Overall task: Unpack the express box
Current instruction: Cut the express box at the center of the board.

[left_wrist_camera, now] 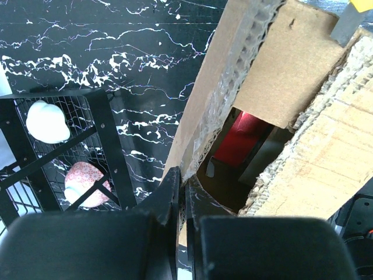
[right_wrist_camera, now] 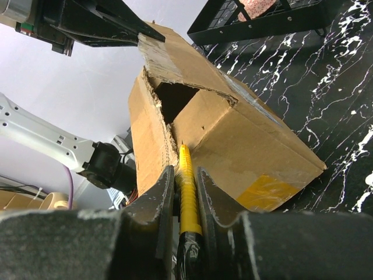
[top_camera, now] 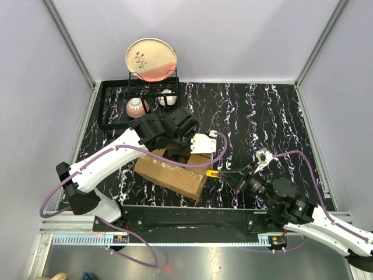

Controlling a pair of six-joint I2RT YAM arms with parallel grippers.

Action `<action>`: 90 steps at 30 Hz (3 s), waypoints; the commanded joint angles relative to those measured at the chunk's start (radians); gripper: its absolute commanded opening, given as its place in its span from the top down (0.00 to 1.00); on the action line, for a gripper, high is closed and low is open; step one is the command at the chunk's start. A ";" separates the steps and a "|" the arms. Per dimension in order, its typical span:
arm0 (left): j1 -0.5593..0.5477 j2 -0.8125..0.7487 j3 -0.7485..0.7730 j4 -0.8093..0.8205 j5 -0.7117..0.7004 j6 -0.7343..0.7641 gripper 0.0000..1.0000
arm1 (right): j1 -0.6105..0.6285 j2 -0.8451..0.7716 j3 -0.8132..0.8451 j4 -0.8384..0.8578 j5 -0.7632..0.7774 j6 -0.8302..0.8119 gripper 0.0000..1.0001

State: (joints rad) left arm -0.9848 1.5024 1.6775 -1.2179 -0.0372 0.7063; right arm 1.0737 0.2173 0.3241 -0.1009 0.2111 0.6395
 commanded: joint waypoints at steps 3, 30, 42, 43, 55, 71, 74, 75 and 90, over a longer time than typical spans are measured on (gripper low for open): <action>-0.009 -0.033 0.005 0.067 -0.047 -0.013 1.00 | 0.003 -0.012 -0.036 0.010 -0.085 0.057 1.00; -0.012 -0.221 -0.030 0.140 -0.016 0.094 0.01 | -0.003 0.177 0.015 -0.056 -0.003 0.149 1.00; -0.012 -0.412 -0.217 -0.128 0.330 0.154 0.01 | -0.004 0.198 0.062 -0.045 0.028 0.158 1.00; -0.011 -0.419 -0.246 -0.124 0.339 0.177 0.01 | -0.004 0.195 0.061 -0.045 0.025 0.158 1.00; 0.097 -0.142 -0.127 -0.330 0.499 0.495 0.01 | -0.004 0.131 0.046 -0.066 0.020 0.175 1.00; 0.100 -0.111 -0.271 -0.330 0.445 0.503 0.01 | -0.004 0.149 0.070 -0.074 0.027 0.147 1.00; 0.101 -0.108 -0.303 -0.330 0.419 0.519 0.01 | -0.004 0.152 0.075 -0.069 0.022 0.146 1.00; 0.106 -0.094 -0.303 -0.328 0.413 0.519 0.01 | -0.003 0.151 0.075 -0.071 0.021 0.146 1.00; 0.075 -0.060 -0.432 -0.336 0.411 0.481 0.01 | -0.004 0.156 0.086 -0.069 0.008 0.138 1.00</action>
State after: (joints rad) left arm -0.8848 1.4017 1.3396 -1.3098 0.3965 1.1721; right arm 1.0725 0.3614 0.3840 -0.1207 0.1894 0.8169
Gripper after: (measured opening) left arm 0.984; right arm 0.223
